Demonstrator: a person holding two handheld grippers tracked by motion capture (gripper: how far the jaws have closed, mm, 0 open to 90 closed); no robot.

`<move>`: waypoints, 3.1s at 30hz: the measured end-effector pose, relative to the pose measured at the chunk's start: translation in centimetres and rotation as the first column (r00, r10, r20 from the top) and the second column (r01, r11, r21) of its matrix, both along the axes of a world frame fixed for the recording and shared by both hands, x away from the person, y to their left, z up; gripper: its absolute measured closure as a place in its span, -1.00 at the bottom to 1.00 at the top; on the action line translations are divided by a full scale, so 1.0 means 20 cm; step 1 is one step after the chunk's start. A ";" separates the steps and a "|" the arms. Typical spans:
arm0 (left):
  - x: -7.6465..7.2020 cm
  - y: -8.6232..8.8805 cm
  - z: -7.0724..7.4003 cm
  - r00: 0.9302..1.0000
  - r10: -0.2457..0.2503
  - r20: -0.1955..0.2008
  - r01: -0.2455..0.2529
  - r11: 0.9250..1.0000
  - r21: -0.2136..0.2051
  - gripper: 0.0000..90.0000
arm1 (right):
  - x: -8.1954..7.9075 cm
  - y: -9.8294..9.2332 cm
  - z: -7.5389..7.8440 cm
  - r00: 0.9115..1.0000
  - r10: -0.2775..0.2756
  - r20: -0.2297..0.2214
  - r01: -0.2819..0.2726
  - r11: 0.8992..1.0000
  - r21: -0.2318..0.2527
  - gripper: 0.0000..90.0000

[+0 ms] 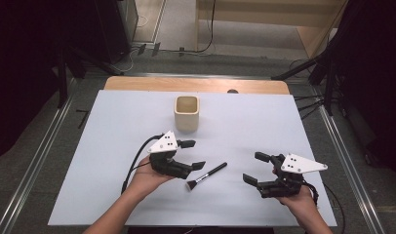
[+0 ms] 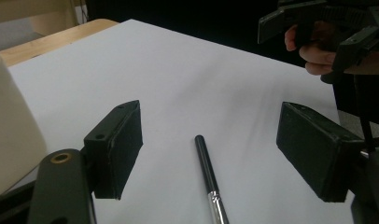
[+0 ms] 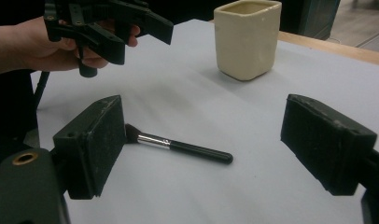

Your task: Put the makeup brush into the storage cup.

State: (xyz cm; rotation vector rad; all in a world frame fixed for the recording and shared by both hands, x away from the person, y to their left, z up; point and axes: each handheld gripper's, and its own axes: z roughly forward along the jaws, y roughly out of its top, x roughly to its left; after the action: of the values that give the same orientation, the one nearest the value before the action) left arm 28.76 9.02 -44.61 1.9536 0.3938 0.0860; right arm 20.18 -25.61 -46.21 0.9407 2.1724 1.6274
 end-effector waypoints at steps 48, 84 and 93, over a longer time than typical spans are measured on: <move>0.06 -0.35 0.04 0.968 0.025 -0.251 0.156 0.723 0.673 -0.45 | 0.01 0.01 -0.02 0.999 -0.014 -0.045 0.012 0.999 -0.053 -0.67; 0.05 -0.46 -0.17 0.972 0.054 -0.227 0.152 0.590 0.793 -0.42 | 0.02 0.01 -0.03 0.997 -0.031 -0.064 0.027 0.998 -0.063 -0.67; 0.02 -0.48 -0.17 0.983 0.058 -0.174 0.112 0.560 0.821 -0.38 | 0.02 0.01 -0.03 0.997 -0.034 -0.065 0.030 0.998 -0.063 -0.67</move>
State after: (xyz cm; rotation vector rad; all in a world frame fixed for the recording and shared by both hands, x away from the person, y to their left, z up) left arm 29.15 -0.63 -48.04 2.9457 0.4957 0.0787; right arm 20.54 -25.38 -46.77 1.0187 2.2253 1.5268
